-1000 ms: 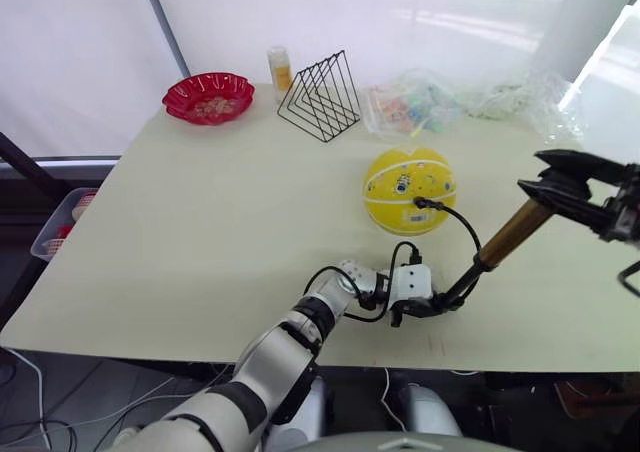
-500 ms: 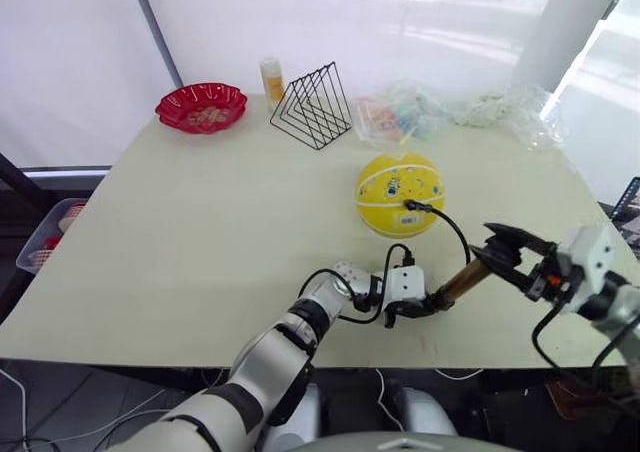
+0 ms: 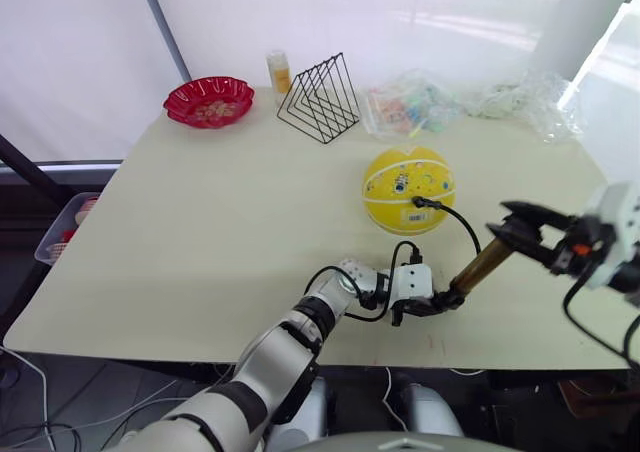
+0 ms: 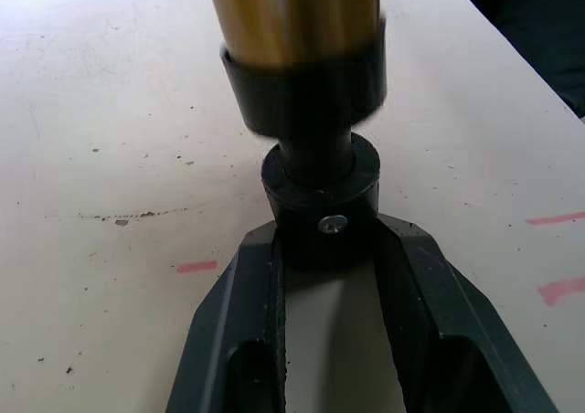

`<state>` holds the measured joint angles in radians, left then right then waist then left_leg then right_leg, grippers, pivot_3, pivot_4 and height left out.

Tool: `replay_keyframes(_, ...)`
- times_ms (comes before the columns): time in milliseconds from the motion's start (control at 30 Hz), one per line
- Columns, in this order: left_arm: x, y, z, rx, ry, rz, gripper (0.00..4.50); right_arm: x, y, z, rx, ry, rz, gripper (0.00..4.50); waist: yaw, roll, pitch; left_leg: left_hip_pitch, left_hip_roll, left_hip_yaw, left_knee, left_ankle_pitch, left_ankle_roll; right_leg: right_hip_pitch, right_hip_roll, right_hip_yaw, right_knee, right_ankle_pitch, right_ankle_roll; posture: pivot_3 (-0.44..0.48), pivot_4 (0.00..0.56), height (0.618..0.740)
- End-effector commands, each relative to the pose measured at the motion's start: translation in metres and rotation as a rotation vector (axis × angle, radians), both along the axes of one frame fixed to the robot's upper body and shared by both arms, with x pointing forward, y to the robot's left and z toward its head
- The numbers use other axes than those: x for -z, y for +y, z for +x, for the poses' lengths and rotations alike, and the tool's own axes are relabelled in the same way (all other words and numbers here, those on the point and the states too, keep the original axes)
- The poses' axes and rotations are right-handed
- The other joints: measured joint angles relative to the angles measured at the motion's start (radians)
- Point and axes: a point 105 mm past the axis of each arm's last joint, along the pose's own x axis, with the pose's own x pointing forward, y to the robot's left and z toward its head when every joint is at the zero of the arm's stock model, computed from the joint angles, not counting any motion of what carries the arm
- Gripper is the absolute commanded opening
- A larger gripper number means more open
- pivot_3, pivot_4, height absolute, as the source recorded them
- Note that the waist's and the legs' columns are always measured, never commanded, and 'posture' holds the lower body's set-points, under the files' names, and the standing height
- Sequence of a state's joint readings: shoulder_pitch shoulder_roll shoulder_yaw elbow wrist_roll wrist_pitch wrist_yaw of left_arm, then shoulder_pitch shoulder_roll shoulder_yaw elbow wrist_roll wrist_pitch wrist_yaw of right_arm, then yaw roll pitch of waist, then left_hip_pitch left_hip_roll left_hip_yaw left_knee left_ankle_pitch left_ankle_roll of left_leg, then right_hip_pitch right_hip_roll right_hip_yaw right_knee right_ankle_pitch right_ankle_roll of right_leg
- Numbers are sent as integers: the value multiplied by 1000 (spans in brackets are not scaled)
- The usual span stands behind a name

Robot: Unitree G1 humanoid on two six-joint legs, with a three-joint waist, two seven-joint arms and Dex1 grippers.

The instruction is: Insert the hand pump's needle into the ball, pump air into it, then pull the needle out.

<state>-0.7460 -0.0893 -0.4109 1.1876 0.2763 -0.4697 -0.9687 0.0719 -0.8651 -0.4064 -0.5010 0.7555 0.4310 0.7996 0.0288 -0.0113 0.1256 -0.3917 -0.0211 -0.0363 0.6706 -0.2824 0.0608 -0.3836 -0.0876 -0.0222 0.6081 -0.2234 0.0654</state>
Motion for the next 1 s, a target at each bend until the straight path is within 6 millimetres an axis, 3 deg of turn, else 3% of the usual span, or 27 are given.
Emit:
replay_keyframes(33,52,35,-23,10,123,218,998,-87,-15,-15,33,-232,-4,1573,6,-2,1,-2,0,-1,0,0,0,-1,0,-1,0,0,0,0,150,737)
replay_keyframes(133,52,35,-23,10,124,218,998,-93,-16,-17,33,-230,-1,1573,12,-3,4,-4,0,-1,1,0,0,-3,-1,-1,0,0,0,0,150,737)
replay_keyframes(267,52,35,-24,13,122,220,998,-132,-19,-29,33,-309,-23,1573,10,1,6,-4,0,0,1,0,0,-3,-2,0,0,0,0,0,150,737)
replay_keyframes(433,52,35,-24,14,121,220,998,-137,-23,-30,52,-307,-33,1573,14,2,9,-5,1,-1,2,0,0,-4,-2,-1,0,0,-1,0,150,737)
replay_keyframes(600,52,34,-25,18,122,219,998,-50,-11,-20,10,-35,-109,1573,15,-2,8,-8,-1,1,1,0,0,-7,-2,1,0,1,1,0,150,737)
replay_keyframes(667,52,34,-25,16,122,218,998,-30,-8,-19,0,9,-97,1573,13,-12,1,-7,0,1,1,0,0,-6,-2,1,0,1,1,0,150,737)
replay_keyframes(867,52,35,-24,13,120,219,998,20,2,-14,-12,81,-34,1573,-2,-18,-6,9,3,-1,-1,0,0,7,0,1,0,-2,-3,0,150,737)
replay_keyframes(1000,52,35,-24,12,120,219,998,74,6,-9,5,164,-59,1573,-11,-22,-14,10,4,-1,-1,0,0,8,1,1,0,-2,-3,0,150,737)
